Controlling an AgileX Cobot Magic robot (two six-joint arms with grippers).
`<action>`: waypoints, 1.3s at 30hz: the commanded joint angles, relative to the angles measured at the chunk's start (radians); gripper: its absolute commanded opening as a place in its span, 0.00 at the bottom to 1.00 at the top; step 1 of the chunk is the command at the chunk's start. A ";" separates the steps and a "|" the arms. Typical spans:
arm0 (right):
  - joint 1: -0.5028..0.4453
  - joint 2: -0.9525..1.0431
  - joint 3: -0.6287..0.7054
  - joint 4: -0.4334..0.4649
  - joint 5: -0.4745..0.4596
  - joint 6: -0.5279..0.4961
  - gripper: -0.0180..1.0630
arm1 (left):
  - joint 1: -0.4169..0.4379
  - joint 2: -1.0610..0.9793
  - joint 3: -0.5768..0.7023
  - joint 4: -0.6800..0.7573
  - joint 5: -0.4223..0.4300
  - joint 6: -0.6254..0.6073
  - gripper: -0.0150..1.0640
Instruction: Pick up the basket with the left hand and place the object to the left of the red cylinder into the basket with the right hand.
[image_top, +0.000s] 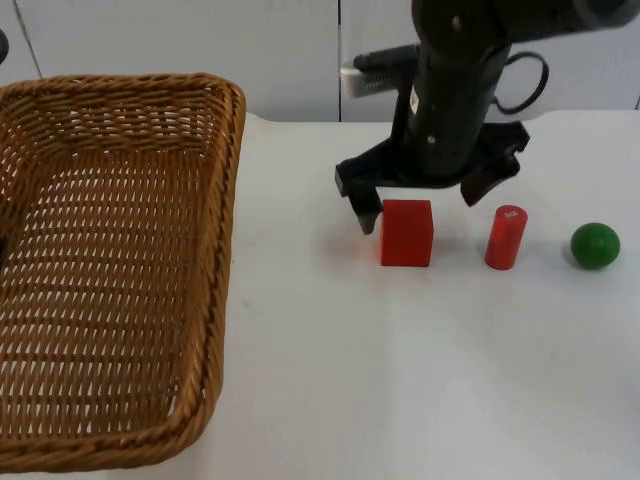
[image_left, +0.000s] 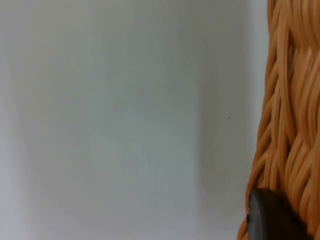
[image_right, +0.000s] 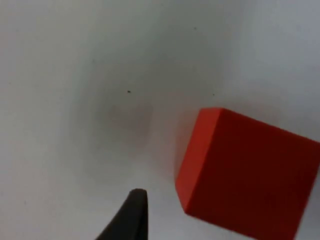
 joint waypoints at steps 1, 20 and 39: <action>-0.005 0.008 -0.007 0.001 -0.035 0.009 0.93 | 0.003 -0.010 0.001 -0.034 0.007 0.005 0.01; -0.022 -0.020 -0.008 0.018 -0.054 -0.045 0.02 | 0.003 -0.008 0.001 -0.032 0.003 0.005 0.01; -0.010 -0.428 -0.045 0.174 0.243 -0.384 0.02 | 0.003 -0.008 0.001 -0.030 0.007 0.005 0.01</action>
